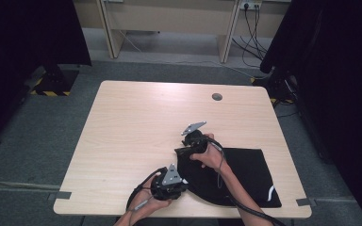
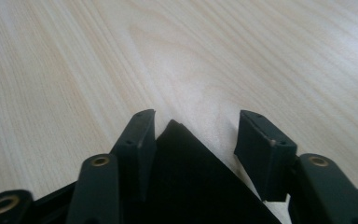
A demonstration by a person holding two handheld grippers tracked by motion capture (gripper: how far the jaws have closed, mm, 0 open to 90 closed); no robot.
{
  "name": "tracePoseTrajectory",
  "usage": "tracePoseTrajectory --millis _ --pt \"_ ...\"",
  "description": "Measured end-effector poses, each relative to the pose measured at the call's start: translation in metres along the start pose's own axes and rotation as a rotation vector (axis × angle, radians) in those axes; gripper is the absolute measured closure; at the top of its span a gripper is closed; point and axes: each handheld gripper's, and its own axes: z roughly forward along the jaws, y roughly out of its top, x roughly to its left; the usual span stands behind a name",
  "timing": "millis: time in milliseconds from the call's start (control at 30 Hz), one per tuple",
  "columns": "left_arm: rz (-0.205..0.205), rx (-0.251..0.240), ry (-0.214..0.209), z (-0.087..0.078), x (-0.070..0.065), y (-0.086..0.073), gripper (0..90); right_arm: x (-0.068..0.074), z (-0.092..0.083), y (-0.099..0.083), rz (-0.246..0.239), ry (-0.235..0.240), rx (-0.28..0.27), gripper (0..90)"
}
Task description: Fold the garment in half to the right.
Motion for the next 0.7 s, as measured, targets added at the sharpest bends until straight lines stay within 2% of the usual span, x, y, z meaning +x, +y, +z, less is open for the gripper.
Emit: tracePoseTrajectory --millis 33,167,233,300,367,400,467,633,667,700 --pt "-0.002 -0.001 0.0 0.0 0.0 0.0 72.6 0.0 0.001 0.0 -0.016 0.002 -0.008 52.5" --pt "0.002 -0.005 0.004 -0.001 0.001 0.001 73.6 0.002 -0.002 0.001 -0.045 0.025 0.017 72.9" --pt "-0.002 -0.008 0.002 -0.003 0.002 0.001 74.1 0.004 -0.003 0.001 -0.042 0.032 0.029 78.5" --pt "0.009 -0.012 0.009 -0.005 0.003 0.003 74.7 0.003 -0.005 0.001 -0.054 0.035 0.017 82.2" --pt "0.013 -0.025 0.006 -0.008 0.004 0.005 75.1 0.002 -0.011 0.003 -0.055 0.045 -0.014 83.8" --pt "0.031 -0.034 0.013 -0.01 0.005 0.007 75.2 0.002 -0.015 0.004 -0.058 0.047 -0.031 84.1" --pt "0.022 -0.04 0.004 -0.017 0.006 0.01 75.4 0.002 -0.025 0.009 -0.058 0.055 -0.068 84.4" --pt "0.031 -0.074 -0.009 -0.041 0.006 0.023 75.6 0.004 -0.048 0.019 -0.066 0.077 -0.157 84.7" --pt "0.049 -0.084 -0.019 -0.049 0.006 0.031 75.6 0.005 -0.053 0.02 -0.067 0.085 -0.177 84.8" --pt "0.049 -0.084 -0.019 -0.049 0.006 0.031 75.6 0.005 -0.053 0.02 -0.067 0.085 -0.177 84.8"
